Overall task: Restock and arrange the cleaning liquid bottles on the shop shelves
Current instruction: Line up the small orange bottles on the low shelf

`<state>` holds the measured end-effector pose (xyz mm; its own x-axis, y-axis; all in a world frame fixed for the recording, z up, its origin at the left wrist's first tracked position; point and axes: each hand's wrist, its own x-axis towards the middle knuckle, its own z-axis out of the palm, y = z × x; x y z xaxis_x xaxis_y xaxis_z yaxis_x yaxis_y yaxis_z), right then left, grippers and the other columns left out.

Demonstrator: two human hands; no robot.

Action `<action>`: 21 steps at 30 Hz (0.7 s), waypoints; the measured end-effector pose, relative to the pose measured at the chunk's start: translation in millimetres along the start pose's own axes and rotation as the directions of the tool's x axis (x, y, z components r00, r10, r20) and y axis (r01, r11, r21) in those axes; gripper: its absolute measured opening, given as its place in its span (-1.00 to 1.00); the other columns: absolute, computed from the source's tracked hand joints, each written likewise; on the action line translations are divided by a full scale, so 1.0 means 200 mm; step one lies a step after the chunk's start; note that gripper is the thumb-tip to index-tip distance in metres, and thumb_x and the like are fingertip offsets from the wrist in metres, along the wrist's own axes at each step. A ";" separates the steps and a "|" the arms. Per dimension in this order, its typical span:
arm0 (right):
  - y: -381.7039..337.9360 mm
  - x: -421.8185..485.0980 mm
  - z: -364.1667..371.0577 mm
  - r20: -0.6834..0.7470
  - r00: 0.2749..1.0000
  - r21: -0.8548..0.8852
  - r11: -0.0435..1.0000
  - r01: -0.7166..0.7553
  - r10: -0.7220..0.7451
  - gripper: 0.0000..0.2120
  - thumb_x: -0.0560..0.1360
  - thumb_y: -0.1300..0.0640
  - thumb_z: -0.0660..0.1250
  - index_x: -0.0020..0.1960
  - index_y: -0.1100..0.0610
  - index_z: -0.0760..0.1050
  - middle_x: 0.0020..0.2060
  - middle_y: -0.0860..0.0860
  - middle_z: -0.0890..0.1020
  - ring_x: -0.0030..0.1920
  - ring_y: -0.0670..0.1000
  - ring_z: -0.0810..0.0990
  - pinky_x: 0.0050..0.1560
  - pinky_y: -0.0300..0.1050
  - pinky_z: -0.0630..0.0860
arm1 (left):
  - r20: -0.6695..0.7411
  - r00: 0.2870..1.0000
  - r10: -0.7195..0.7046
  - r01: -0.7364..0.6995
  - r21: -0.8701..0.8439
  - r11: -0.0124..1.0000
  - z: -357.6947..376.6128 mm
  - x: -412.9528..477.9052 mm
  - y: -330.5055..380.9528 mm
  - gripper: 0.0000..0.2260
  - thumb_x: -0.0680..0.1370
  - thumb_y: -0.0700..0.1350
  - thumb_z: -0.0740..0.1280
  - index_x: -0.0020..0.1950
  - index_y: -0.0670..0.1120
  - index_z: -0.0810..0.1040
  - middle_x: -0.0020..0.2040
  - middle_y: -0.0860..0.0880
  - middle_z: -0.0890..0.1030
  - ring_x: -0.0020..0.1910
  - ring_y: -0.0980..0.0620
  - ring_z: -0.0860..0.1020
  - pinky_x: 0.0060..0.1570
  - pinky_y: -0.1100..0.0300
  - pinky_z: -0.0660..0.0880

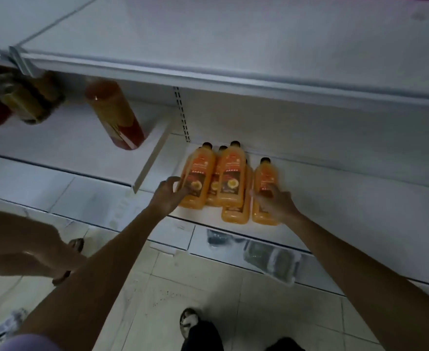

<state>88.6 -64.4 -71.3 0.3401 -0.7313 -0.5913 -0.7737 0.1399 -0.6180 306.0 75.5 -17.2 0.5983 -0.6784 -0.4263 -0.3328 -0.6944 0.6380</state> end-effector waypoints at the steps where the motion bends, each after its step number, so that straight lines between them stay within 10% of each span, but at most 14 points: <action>1: -0.02 -0.03 0.01 -0.005 1.000 -0.032 0.999 -0.026 0.025 -0.02 0.25 -0.54 0.21 0.51 -0.06 0.08 0.44 0.20 0.22 0.31 0.26 0.42 0.33 0.16 0.38 | 0.034 0.999 -0.019 0.020 -0.034 0.999 -0.01 0.04 0.00 -0.37 0.49 0.11 0.35 0.46 -0.10 0.23 0.41 -0.19 0.34 0.33 -0.16 0.39 0.22 0.06 0.37; 8: 0.10 0.04 0.04 -0.092 0.993 0.038 0.996 0.075 -0.072 -0.36 0.47 -0.34 0.17 0.45 -0.09 0.17 0.26 0.15 0.46 0.13 0.15 0.56 0.12 0.06 0.53 | 0.253 0.965 0.067 -0.018 -0.189 0.982 0.08 0.26 -0.07 -0.16 0.29 0.27 0.45 0.47 0.07 0.20 0.31 -0.04 0.47 0.20 -0.08 0.50 0.25 -0.07 0.42; 13: 0.07 0.13 0.03 -0.158 0.985 0.126 0.988 0.085 -0.064 -0.21 0.39 -0.48 0.11 0.48 -0.05 0.19 0.31 0.12 0.43 0.14 0.12 0.53 0.02 -0.07 0.49 | 0.218 0.974 0.065 -0.015 -0.225 0.974 0.18 0.27 -0.06 -0.23 0.19 0.24 0.39 0.37 0.07 0.34 0.20 -0.05 0.54 0.15 -0.09 0.53 0.19 -0.05 0.44; 17: 0.10 0.17 0.03 -0.161 0.985 0.077 0.995 0.069 -0.056 0.07 0.09 -0.71 0.00 0.48 -0.19 0.11 0.41 0.13 0.31 0.31 0.25 0.40 0.26 0.24 0.41 | 0.196 0.980 0.040 0.000 -0.200 0.980 0.29 0.25 -0.01 -0.23 0.22 0.28 0.42 0.38 0.08 0.34 0.22 -0.07 0.54 0.17 -0.11 0.51 0.22 -0.03 0.42; 21: 0.19 0.13 -0.08 -0.257 0.966 0.011 1.000 0.001 0.002 -0.01 0.21 -0.61 0.05 0.51 -0.14 0.06 0.45 0.15 0.17 0.39 0.31 0.24 0.34 0.27 0.28 | 0.194 0.981 0.024 -0.004 -0.105 0.994 0.46 0.28 0.05 0.08 -0.03 0.57 0.29 0.42 0.13 0.28 0.26 -0.08 0.51 0.22 -0.14 0.50 0.26 -0.11 0.41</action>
<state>60.0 -89.8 -101.8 0.1894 -0.8781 -0.4394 -0.7672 0.1469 -0.6243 268.5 8.8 -92.7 0.4376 -0.7285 -0.5271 -0.2562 -0.6629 0.7035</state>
